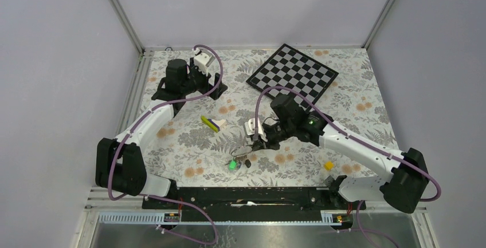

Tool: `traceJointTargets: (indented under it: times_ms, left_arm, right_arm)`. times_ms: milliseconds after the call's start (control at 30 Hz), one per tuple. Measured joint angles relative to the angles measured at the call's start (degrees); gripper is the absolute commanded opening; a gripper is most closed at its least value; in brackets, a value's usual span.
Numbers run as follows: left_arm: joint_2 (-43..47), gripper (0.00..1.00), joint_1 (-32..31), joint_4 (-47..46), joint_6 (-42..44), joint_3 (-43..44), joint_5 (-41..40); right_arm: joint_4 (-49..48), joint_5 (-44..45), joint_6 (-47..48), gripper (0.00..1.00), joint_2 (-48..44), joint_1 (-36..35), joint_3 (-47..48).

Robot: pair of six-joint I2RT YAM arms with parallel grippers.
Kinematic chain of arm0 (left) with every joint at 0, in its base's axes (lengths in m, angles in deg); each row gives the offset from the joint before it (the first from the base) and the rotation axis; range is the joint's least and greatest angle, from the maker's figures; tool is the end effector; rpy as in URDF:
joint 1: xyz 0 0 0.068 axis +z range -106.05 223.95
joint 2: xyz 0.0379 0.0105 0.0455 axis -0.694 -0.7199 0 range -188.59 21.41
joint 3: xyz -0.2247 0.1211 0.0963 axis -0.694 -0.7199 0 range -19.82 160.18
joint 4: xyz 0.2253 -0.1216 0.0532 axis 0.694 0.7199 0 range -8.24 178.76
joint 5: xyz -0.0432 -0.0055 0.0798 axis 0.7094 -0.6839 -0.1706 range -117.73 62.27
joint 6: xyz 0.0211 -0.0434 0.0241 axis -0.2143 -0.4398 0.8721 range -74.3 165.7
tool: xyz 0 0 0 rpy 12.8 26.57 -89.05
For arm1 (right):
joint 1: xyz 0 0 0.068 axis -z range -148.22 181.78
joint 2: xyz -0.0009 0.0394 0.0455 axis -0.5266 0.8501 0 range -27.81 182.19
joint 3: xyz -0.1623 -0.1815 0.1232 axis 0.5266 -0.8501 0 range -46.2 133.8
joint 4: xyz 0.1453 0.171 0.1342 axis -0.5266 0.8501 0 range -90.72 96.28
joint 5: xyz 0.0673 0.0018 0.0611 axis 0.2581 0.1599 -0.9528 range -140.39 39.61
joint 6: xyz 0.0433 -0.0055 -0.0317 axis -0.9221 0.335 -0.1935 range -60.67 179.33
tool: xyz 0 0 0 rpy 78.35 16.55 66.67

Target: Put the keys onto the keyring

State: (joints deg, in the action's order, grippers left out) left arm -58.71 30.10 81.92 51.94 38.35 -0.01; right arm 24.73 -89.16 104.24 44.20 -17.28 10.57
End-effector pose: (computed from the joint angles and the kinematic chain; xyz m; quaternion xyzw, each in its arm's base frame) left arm 0.3087 -0.0932 0.2979 0.2722 0.7697 -0.2343 0.5278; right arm 0.1586 0.2169 0.2918 -0.7213 0.4836 0.3157 0.3824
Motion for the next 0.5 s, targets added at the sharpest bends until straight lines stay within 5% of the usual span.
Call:
traceJointTargets:
  times_ms: [233, 500]
  left_arm:
    - [0.00, 0.99, 0.00, 0.13, 1.44, 0.00, 0.11]
    - [-1.81, 0.99, 0.11, -0.22, 1.49, 0.00, 0.83]
  right_arm:
    - [0.55, -8.94, -4.61, 0.00, 0.13, -0.39, -3.23]
    - [-0.87, -8.96, -8.68, 0.00, 8.94, 1.49, -5.70]
